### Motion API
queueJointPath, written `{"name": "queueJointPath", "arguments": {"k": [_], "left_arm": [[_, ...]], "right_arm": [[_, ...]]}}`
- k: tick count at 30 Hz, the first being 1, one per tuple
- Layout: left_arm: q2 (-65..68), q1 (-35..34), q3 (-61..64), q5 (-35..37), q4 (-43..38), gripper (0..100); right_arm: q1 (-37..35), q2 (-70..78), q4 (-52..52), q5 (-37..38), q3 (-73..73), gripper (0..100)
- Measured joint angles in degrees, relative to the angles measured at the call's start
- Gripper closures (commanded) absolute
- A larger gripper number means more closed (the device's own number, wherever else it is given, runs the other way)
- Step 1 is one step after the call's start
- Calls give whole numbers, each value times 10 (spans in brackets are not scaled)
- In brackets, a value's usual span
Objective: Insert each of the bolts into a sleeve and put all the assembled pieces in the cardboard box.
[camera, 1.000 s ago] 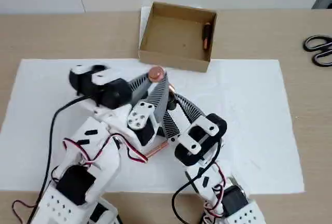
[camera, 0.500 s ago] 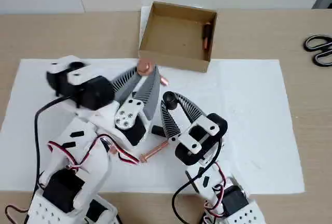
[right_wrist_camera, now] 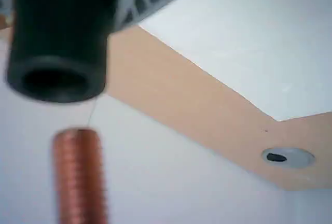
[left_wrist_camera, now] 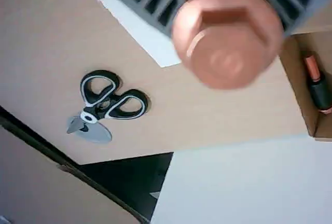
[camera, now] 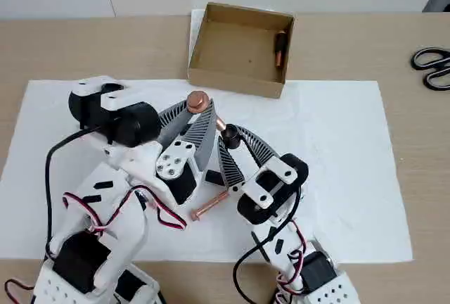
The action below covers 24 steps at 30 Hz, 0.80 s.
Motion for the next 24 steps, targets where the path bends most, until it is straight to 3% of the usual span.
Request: {"name": "queueJointPath", "arguments": {"k": [24], "left_arm": [[0,0,10,15,0,994]], "right_arm": [[0,0,0,0,0,995]]}}
